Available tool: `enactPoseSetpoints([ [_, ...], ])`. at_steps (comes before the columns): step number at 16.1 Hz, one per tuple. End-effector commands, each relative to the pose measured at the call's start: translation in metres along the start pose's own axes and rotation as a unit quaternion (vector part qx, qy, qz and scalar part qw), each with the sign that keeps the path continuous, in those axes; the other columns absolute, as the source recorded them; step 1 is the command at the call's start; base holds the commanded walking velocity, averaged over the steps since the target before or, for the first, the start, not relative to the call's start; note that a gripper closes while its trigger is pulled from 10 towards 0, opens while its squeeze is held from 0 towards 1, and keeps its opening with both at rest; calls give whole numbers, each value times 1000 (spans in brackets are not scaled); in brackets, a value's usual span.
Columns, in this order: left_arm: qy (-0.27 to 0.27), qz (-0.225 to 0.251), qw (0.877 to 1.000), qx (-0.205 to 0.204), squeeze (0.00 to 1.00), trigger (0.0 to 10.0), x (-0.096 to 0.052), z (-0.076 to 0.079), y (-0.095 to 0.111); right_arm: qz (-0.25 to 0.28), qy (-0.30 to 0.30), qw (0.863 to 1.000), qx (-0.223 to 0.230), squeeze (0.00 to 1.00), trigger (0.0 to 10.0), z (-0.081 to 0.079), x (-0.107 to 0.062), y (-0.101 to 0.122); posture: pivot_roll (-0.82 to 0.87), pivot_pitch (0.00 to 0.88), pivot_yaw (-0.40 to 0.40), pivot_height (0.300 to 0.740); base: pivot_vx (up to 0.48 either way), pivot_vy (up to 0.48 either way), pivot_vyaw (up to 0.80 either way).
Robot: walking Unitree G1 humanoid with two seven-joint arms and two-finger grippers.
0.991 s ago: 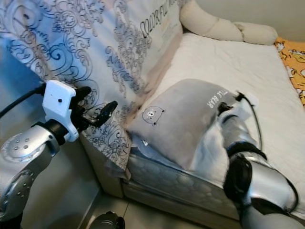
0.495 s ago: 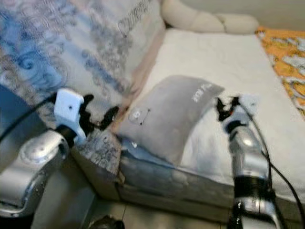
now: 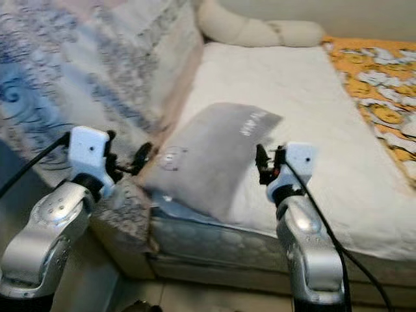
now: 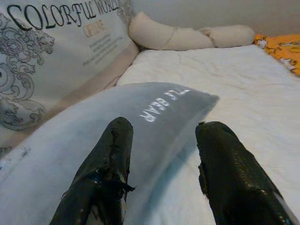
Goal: Clean up the room
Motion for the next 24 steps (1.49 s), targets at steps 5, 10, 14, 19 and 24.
enactPoseSetpoints([
  [5, 29, 17, 999, 22, 0, 10000, -8, -16, 2, -12, 34, 999, 25, 0, 10000, -16, -4, 2, 43, 0, 3, 740, 54, 0, 0],
  [10, 4, 24, 999, 25, 0, 10000, -8, -7, 5, -22, 32, 998, 40, 0, 10000, -14, -2, 2, 47, 0, -4, 740, 315, 0, -155],
  [14, -16, 29, 999, 23, 0, 10000, -5, 2, 7, -13, 33, 999, 34, 0, 10000, -14, -2, 8, 45, 0, -2, 740, 330, 0, -194],
  [19, -22, 23, 999, 11, 0, 10000, -4, 5, 4, -17, 28, 999, 33, 0, 10000, -11, -2, 6, 45, 0, -3, 740, 200, 0, 0],
  [24, -31, 25, 999, 10, 0, 10000, -3, 9, 4, -16, 23, 999, 37, 0, 10000, -7, -2, 7, 44, 0, -3, 740, 0, 0, 0],
])
Point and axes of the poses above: a point about 5 cm out from each wrist's last joint towards the gripper, its own x axis pointing out of the wrist towards the gripper, its own y axis along the axis of the wrist's last joint, z = x × y, the point moved 5 cm from there along x, pointing out of the wrist towards the gripper, and after that the axes turned 10 degrees about -x, right-handed, at the moved point
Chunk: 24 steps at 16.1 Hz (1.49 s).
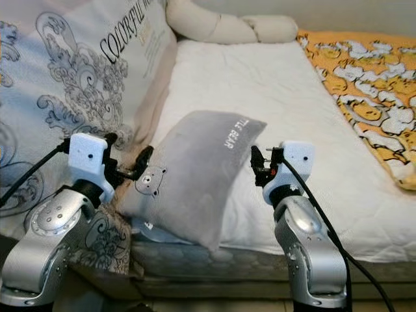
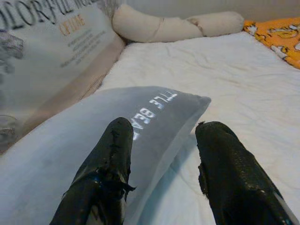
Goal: Clean up the room
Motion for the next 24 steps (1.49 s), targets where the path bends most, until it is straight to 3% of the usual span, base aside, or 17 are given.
enactPoseSetpoints([
  [1, -8, 7, 1000, 8, 0, 10000, -1, 1, 2, -1, -2, 1000, 10, 0, 10000, 1, -1, 1, 41, 0, -2, 740, 0, 0, -763],
  [5, -21, 14, 1000, 13, 0, 10000, -1, 5, 4, -1, -9, 1000, 13, 0, 10000, 5, -1, 0, 38, 0, 3, 740, 313, 0, -761],
  [10, -10, 20, 1000, 20, 0, 10000, 2, -1, 7, 3, 12, 1000, -11, 0, 10000, 0, 2, 4, 41, 0, 3, 740, 335, 0, 0],
  [14, 0, 21, 999, 24, 0, 10000, 2, -6, 9, -12, 47, 998, -47, 0, 10000, -10, 2, -3, 49, 0, 0, 740, 334, 0, 800],
  [22, 8, 17, 1000, 22, 0, 10000, 1, -9, 7, -16, 70, 997, -3, 0, 10000, -16, -1, -6, 48, 0, 3, 740, 157, 0, 0],
  [24, 0, 4, 1000, -4, 0, 10000, 2, -9, 3, -20, 64, 997, 27, 0, 10000, -14, -1, -8, 46, 0, 6, 740, 0, 0, 0],
])
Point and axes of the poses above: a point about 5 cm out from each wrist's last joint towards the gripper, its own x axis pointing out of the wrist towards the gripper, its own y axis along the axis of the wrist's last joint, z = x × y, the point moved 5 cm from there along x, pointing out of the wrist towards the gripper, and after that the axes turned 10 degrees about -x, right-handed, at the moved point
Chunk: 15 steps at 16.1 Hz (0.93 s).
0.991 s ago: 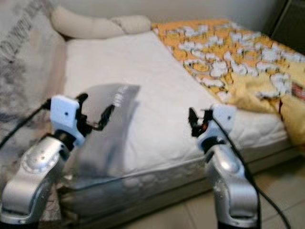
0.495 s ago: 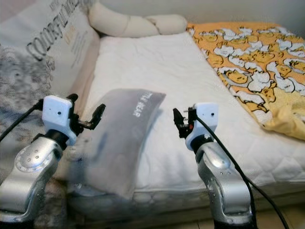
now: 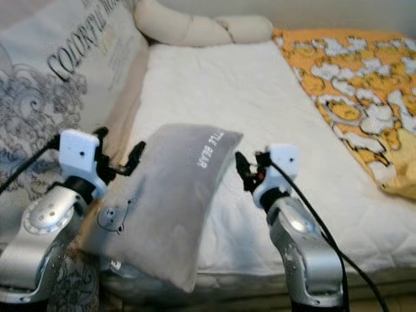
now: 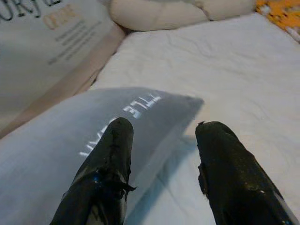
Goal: Clean up the room
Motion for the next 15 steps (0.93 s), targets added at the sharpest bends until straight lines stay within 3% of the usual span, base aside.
enactPoseSetpoints([
  [1, -1, -13, 1000, -15, 0, 10000, 3, -5, -2, 2, -5, 1000, 25, 0, 10000, 4, -1, 1, 45, 0, 7, 740, 0, 0, 0],
  [2, 2, -25, 1000, -15, 0, 10000, 6, -11, -6, 4, -7, 999, 54, 0, 10000, 6, 0, 0, 46, 0, 8, 740, 0, 0, 0],
  [3, 2, -32, 999, -25, 0, 10000, 11, -17, -9, -7, 4, 997, 77, 780, 10000, 8, 0, -5, 47, 0, 7, 740, 0, 0, 0],
  [4, -8, -42, 998, -41, 1000, 10000, 16, -21, -13, -12, 23, 995, 92, 1000, 10000, 7, 0, -9, 45, 0, 9, 740, 0, 0, 0],
  [8, -7, -60, 997, -39, 1000, 10000, 27, -32, -18, -17, 35, 991, 128, 1000, 10000, 13, 3, -13, 35, 0, 3, 740, 0, 0, 0],
  [11, -14, -58, 994, -86, 1000, 10000, 30, -29, -22, -15, 76, 985, 151, 1000, 10000, 3, 6, -8, 12, 0, 26, 740, 0, 0, 0],
  [14, -5, -73, 985, -154, 1000, 10000, 36, -37, -34, -42, 105, 975, 193, 1000, 10000, -6, 6, -18, 19, 0, 24, 740, 0, 0, 0],
  [15, -1, -88, 979, -183, 329, 10000, 37, -42, -45, -64, 123, 967, 213, 1000, 10000, -11, 6, -26, 22, 0, 19, 740, 0, 0, 0],
])
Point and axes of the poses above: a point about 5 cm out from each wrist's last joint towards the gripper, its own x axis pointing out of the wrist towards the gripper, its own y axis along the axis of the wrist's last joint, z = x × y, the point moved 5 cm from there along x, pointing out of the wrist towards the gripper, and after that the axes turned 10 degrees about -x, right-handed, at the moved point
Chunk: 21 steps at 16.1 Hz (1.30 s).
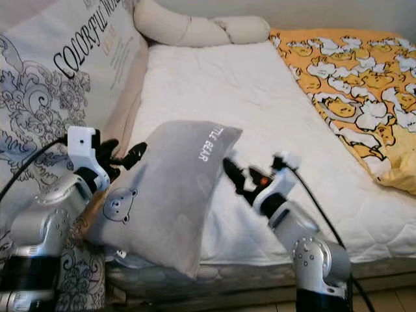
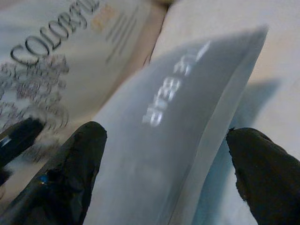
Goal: Clean up the room
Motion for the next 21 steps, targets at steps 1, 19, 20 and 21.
enactPoseSetpoints([
  [1, -3, -16, 1000, -26, 0, 10000, 3, -7, -7, -15, 14, 1000, 16, 1000, 10000, -1, 3, -3, 28, 0, 3, 740, 0, 0, 0],
  [19, -21, -159, 980, -114, 0, 10000, 16, -14, -106, -140, 14, 975, 174, 808, 10000, 15, 59, -64, 67, 0, -5, 740, 0, 0, 0],
  [20, -32, -154, 978, -140, 0, 10000, 17, -10, -106, -143, 21, 974, 174, 0, 10000, 14, 62, -65, 64, 0, -2, 740, 0, 0, 0],
  [21, -56, -155, 974, -154, 0, 10000, 17, -3, -107, -147, 25, 975, 167, 0, 9294, 13, 64, -68, 60, 0, -2, 740, 0, 0, 0],
])
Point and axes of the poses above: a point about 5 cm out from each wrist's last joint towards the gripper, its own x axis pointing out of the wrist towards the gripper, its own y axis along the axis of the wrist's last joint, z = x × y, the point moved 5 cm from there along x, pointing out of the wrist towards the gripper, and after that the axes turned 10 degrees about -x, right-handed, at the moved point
